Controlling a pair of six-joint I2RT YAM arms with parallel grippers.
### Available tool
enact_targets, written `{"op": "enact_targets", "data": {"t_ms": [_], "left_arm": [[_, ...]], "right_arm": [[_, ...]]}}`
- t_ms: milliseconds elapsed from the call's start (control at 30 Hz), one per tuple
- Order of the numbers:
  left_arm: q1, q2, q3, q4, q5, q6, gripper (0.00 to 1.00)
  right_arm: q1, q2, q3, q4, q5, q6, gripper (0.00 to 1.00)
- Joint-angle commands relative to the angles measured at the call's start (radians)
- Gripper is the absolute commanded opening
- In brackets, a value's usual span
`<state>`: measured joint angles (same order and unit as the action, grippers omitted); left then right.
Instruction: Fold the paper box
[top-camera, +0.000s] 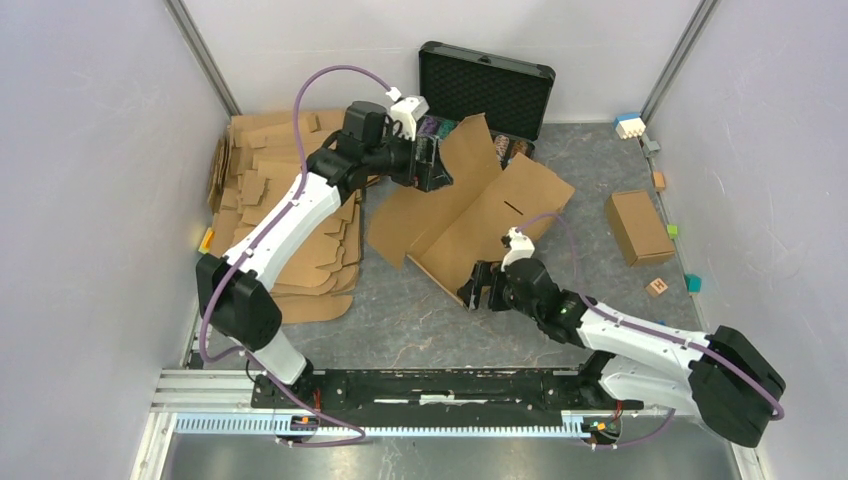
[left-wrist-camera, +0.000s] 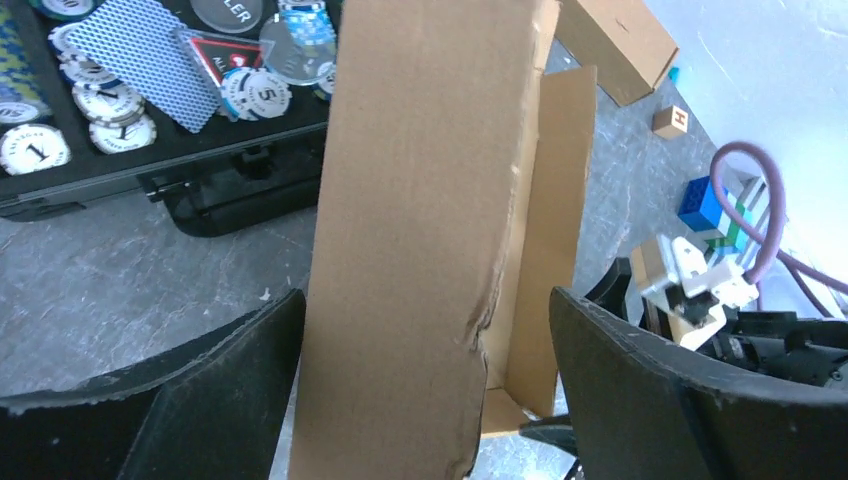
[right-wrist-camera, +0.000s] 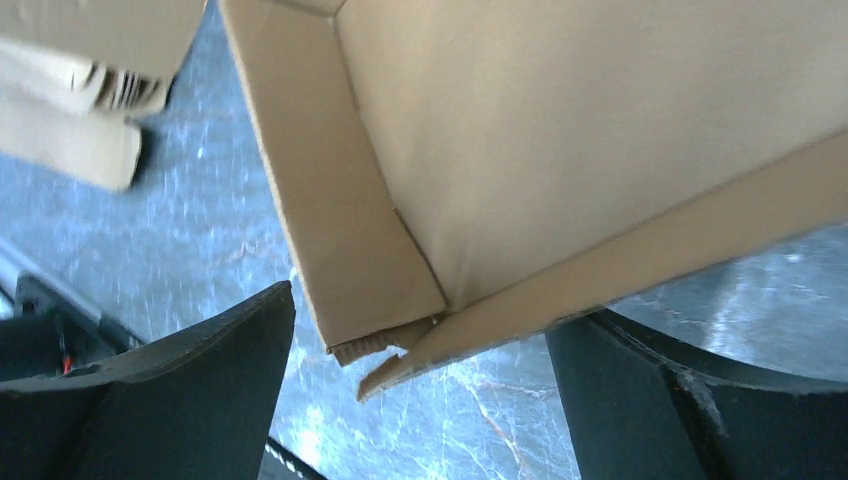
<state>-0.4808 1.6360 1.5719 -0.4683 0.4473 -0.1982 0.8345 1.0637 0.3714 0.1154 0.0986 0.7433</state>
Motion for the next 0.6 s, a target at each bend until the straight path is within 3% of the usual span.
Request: {"op": "enact_targets", "data": {"t_ms": [0, 100, 200, 400, 567], "left_arm": [[-0.019, -0.031, 0.05, -0.055, -0.109, 0.089, 1.0], [-0.018, -0.108, 0.024, -0.037, -0.364, 0.048, 1.0], [-0.018, -0.185, -0.001, -0.024, -0.507, 0.02, 1.0], [-0.018, -0.344, -0.044, -0.019, -0.567, 0.009, 1.0], [-0.022, -0.519, -0.177, -0.095, -0.542, -0.108, 1.0]], "right_arm": [[0.002, -0.023, 0.129, -0.229, 0.312, 0.158, 0.98], [0.001, -0.06, 0.158, -0.359, 0.449, 0.187, 0.98], [0.002, -0.102, 0.158, -0.384, 0.477, 0.159, 0.98], [0.002, -0.155, 0.169, -0.408, 0.571, 0.005, 0.98], [0.002, -0.184, 0.203, -0.406, 0.558, -0.315, 0.98]]}}
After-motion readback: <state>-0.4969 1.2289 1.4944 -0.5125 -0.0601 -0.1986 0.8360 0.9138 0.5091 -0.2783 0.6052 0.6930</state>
